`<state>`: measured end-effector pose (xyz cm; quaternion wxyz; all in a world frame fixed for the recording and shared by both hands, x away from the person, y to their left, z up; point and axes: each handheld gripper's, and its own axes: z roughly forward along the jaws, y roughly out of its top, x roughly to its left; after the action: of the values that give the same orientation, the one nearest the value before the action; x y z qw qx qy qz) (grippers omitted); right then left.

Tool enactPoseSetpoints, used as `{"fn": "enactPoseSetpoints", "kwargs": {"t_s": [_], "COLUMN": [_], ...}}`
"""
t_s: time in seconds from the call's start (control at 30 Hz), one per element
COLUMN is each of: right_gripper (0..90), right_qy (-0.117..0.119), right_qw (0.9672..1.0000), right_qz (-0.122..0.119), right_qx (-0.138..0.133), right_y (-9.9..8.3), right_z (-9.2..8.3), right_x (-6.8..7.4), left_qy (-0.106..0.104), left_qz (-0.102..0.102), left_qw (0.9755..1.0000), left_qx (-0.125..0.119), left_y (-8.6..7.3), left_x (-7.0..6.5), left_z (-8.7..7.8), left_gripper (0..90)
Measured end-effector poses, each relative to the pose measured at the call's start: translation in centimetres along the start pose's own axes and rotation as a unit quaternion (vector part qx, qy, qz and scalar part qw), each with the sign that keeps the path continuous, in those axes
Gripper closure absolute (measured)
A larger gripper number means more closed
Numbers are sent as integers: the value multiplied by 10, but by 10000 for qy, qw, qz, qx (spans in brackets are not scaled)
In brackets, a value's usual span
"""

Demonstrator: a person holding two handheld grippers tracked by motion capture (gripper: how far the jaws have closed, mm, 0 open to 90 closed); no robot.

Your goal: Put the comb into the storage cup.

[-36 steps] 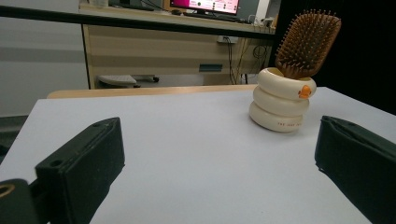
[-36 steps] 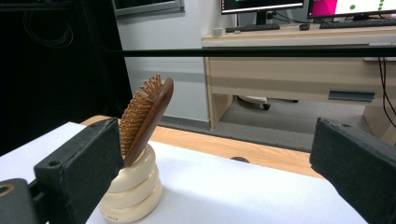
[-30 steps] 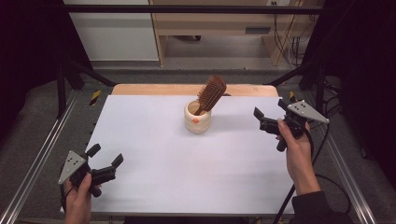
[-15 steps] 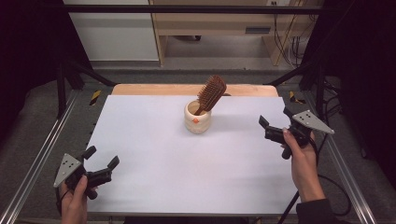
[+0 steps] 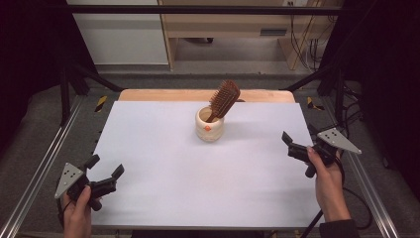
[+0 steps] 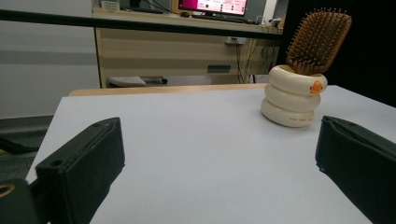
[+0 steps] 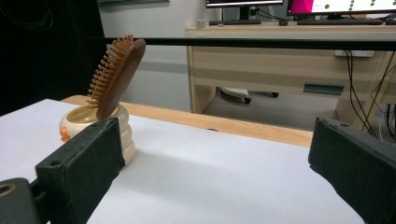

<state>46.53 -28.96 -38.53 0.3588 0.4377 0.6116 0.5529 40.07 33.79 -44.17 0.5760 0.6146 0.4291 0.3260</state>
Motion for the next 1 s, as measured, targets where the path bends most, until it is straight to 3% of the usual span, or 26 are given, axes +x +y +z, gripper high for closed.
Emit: {"fn": "enactPoseSetpoints", "kwargs": {"t_s": [0.3, 1.0], "right_gripper": [31, 37], "right_qy": [-146, -147], "right_qw": [9999, 9996], "right_qz": [70, 155], "right_qx": [13, 187], "right_y": [-21, -50], "right_z": [-7, -16], "right_x": [-7, -9], "left_qy": [-34, 6], "left_qz": [-7, -20], "left_qw": [10000, 10000], "left_qx": [3, -21], "left_y": [0, 0], "left_x": [-1, 3], "left_z": [0, -1], "left_gripper": [14, 15]}}
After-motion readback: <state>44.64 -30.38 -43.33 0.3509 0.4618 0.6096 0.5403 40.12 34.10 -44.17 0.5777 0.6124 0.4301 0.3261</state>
